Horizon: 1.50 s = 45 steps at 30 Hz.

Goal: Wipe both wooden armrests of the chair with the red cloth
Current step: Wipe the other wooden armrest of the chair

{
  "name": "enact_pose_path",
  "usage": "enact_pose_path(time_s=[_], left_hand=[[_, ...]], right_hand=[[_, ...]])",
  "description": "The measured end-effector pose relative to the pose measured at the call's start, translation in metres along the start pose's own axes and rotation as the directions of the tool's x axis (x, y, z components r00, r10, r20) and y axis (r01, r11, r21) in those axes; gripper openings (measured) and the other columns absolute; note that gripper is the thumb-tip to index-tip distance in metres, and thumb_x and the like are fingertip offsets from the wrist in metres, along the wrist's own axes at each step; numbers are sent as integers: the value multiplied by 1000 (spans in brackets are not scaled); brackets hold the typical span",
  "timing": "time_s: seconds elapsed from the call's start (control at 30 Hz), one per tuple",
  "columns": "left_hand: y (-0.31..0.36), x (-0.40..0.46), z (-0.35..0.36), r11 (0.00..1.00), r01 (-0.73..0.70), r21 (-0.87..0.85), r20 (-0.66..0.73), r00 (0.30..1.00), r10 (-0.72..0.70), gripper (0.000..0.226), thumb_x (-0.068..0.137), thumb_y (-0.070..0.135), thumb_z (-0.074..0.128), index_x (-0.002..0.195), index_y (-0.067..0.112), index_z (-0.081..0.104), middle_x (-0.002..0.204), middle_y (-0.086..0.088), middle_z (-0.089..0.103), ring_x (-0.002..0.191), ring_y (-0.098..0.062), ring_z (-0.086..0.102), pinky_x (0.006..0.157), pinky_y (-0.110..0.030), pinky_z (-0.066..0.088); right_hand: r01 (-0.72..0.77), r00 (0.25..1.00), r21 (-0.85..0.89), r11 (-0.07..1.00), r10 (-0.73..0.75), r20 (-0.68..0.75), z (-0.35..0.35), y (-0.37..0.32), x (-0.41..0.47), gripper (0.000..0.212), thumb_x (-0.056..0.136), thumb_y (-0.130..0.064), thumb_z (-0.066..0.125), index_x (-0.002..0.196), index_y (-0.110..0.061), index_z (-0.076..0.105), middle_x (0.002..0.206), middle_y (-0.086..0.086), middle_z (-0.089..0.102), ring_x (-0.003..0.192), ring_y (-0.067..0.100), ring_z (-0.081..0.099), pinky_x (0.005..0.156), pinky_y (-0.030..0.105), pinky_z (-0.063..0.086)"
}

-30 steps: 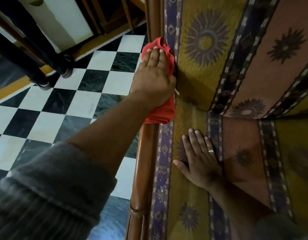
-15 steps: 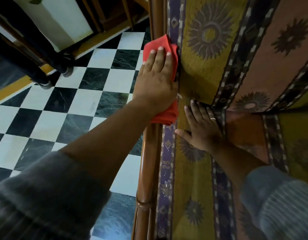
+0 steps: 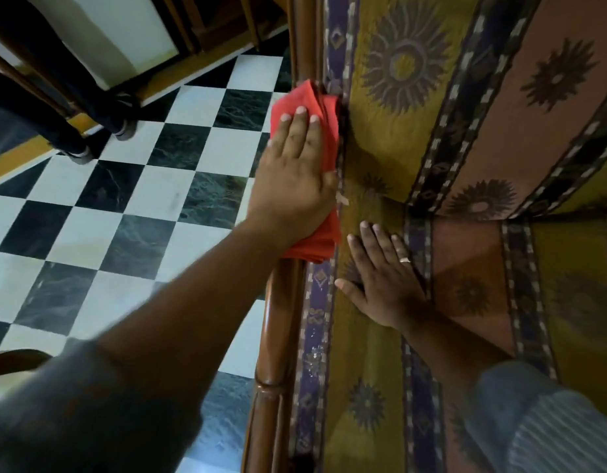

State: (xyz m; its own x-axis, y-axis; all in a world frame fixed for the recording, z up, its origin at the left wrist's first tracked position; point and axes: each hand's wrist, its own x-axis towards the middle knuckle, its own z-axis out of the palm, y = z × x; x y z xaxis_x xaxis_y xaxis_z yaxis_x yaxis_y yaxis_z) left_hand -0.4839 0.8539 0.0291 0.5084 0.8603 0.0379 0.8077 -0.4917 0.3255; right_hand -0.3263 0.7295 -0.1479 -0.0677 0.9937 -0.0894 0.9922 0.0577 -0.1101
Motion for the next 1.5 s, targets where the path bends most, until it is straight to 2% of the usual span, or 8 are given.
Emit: enact_pose_path(time_s=[0.2, 0.4, 0.67, 0.8, 1.0, 1.13, 1.3, 1.5], left_hand=[[11, -95, 8, 1000, 5, -28, 60, 998, -3, 74, 92, 46, 15, 158, 12, 6, 166, -6, -6, 152, -21, -15, 123, -35, -6], [4, -40, 7, 994, -52, 101, 89, 995, 43, 77, 91, 47, 11, 158, 11, 1, 167, -11, -7, 154, -23, -13, 125, -42, -2], [-6, 72, -5, 983, -12, 181, 82, 997, -3, 82, 92, 52, 29, 158, 9, 5, 167, -14, 1, 155, -28, -3, 126, -44, 4], [-3, 64, -4, 998, 20, 61, 10, 1000, -21, 79, 94, 48, 33, 157, 8, 9, 167, -14, 5, 155, -26, 0, 126, -39, 4], [8, 36, 1, 967, 220, -130, -64, 971, -230, 81, 94, 44, 41, 157, 4, 8, 166, -19, 7, 153, -33, 7, 123, -44, 10], [2, 43, 2, 992, 111, 59, -32, 994, -109, 85, 92, 50, 38, 157, 7, 4, 167, -15, 0, 154, -28, -6, 126, -43, 3], [-6, 64, -10, 970, -86, 227, 84, 994, 69, 92, 85, 55, 38, 157, 7, 7, 167, -15, 1, 154, -28, -4, 126, -44, 3], [1, 58, -4, 995, 100, 27, 4, 995, -100, 83, 96, 47, 36, 157, 3, 2, 167, -18, -1, 154, -29, -4, 126, -39, 1]], right_hand=[[19, 997, 29, 999, -17, -77, 0, -1, -2, 86, 94, -71, 34, 155, -11, 25, 165, 16, 13, 153, 33, 11, 122, 51, 12], [-2, 999, 9, 1000, 2, -49, -2, -3, -2, 86, 94, -72, 25, 155, -12, 23, 166, 14, 10, 153, 31, 8, 122, 51, 13], [-12, 999, -6, 1000, 11, -43, -3, -4, -1, 87, 93, -72, 22, 156, -13, 18, 166, 13, 7, 154, 30, 1, 122, 53, 15], [-9, 999, 1, 1000, 9, -33, -3, -2, -2, 88, 92, -73, 21, 157, -13, 18, 166, 13, 6, 154, 29, 1, 122, 53, 15], [-8, 999, -11, 1000, 8, -37, -5, -3, -2, 88, 93, -73, 24, 156, -12, 21, 166, 14, 8, 153, 30, 4, 121, 52, 16], [-6, 999, -6, 1000, 6, -41, -4, -2, -1, 88, 93, -72, 25, 156, -12, 20, 166, 14, 8, 153, 31, 4, 121, 54, 18], [-15, 999, -31, 999, 14, -35, -2, -3, -1, 88, 93, -72, 23, 156, -12, 18, 166, 14, 7, 154, 30, 2, 120, 54, 18], [-23, 999, -41, 999, 21, -44, -1, -3, -2, 87, 93, -73, 22, 156, -12, 22, 166, 14, 10, 154, 29, 5, 121, 53, 18]])
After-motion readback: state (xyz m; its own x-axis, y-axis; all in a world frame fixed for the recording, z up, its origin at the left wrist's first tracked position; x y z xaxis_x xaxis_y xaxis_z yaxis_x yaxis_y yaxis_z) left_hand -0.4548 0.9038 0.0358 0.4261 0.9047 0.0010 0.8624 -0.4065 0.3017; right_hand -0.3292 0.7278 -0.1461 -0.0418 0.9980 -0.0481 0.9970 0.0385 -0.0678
